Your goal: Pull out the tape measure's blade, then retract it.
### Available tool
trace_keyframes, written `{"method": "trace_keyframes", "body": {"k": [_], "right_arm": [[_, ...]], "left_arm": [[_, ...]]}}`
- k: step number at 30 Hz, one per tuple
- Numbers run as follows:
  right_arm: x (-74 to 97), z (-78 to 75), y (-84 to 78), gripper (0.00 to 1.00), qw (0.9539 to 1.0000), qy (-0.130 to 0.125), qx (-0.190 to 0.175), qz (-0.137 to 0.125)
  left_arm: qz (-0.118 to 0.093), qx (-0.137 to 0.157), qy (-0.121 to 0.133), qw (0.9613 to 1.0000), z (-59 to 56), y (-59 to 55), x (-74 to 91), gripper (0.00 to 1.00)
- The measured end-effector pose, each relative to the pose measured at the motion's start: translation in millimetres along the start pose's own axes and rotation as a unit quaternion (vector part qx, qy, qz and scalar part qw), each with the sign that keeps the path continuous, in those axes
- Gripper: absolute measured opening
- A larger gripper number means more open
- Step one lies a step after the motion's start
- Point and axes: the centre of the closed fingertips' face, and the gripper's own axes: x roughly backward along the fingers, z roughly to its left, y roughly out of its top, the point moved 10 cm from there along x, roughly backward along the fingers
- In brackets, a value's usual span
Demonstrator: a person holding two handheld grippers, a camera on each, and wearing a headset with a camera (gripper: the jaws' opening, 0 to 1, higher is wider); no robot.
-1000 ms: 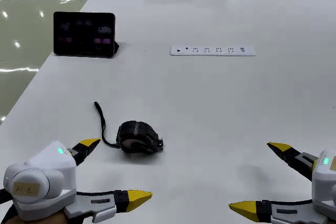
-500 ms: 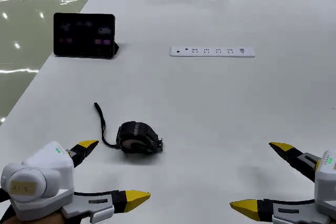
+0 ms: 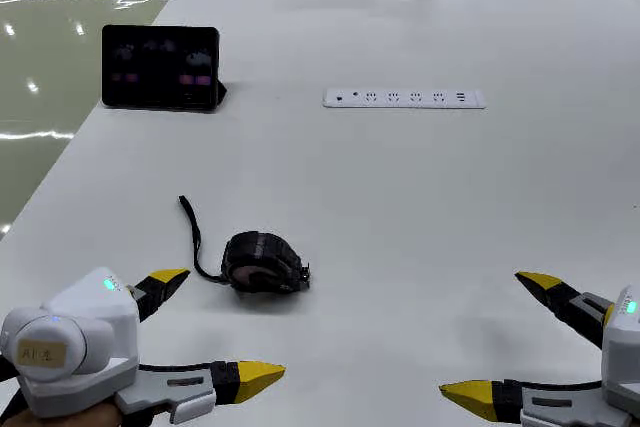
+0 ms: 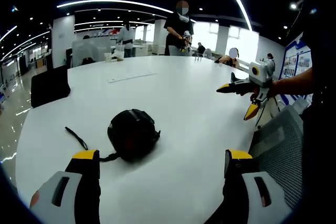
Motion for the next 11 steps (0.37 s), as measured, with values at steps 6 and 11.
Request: {"method": "trace_keyframes", "body": {"k": [6,11], "right_arm": [[1.1,-0.1,-0.7,0.99,1.0,-0.001,-0.001,0.0],[2.2,-0.7,-1.7,0.99,1.0,-0.002,-0.002,0.001]], "left_arm": [[0.0,-0.002,0.003,1.0,-1.2,2.3,0.2,0.99],[-0.001,0.0,0.004,1.0,-1.5,3.2,0.5,0.99]]}}
